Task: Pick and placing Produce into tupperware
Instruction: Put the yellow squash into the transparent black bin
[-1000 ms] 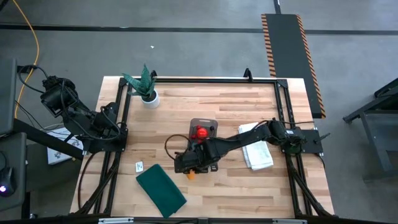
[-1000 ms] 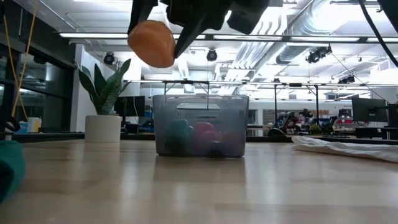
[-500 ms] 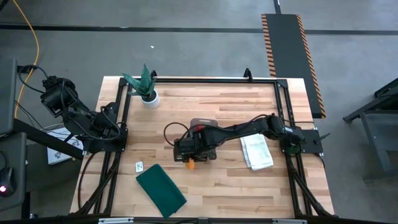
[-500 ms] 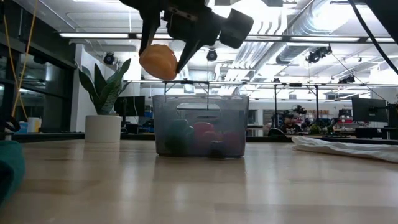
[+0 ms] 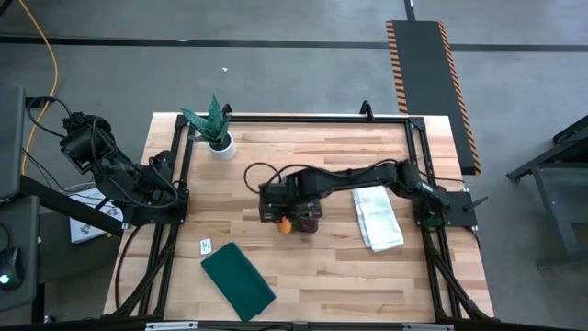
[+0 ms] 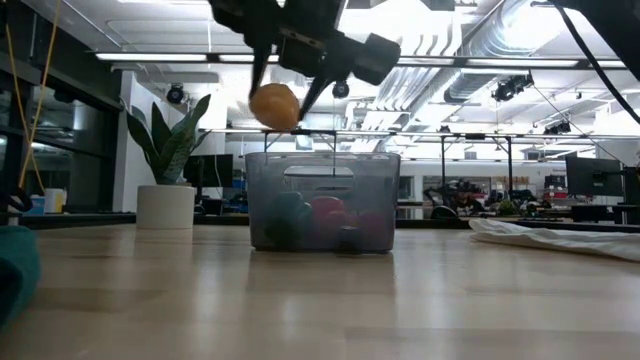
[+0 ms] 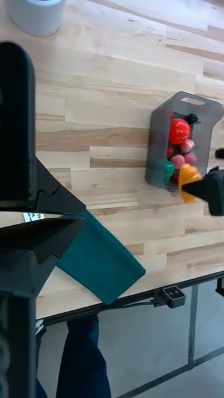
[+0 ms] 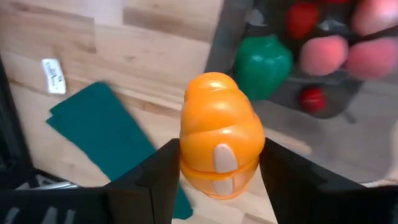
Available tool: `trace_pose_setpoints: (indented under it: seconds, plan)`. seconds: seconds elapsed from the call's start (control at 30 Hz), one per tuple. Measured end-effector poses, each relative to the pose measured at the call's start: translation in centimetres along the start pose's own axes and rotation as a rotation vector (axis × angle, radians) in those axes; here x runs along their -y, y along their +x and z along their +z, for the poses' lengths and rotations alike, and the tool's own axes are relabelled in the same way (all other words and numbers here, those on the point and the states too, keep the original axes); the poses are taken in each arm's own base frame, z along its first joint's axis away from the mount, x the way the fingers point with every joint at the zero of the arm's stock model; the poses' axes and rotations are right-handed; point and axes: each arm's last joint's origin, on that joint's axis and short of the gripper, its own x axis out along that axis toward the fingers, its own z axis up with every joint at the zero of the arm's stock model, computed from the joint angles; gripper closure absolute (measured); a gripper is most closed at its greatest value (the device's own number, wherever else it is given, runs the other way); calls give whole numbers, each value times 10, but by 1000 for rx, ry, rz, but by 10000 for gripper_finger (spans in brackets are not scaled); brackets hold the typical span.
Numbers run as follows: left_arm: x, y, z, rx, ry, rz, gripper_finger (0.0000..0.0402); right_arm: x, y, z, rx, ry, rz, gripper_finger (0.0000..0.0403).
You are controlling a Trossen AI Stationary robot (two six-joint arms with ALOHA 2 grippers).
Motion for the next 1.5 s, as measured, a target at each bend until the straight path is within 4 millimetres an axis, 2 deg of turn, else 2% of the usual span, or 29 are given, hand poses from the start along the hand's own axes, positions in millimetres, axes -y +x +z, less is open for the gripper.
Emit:
trace_pose_setpoints:
  seconds: [0.23, 0.43, 1.03, 1.5]
  plan:
    - [0, 0, 0, 0, 0, 0, 392, 17, -24, 14, 4, -5, -116, 217]
    - [0, 0, 0, 0, -6, 1, 392, 25, -33, 23, 9, -36, -168, 217]
    - [0, 0, 0, 0, -163, 1, 392, 33, -40, 62, 62, -111, -183, 217]
    - [0, 0, 0, 2, -238, -1, 392, 33, -35, 67, 73, -175, -200, 217]
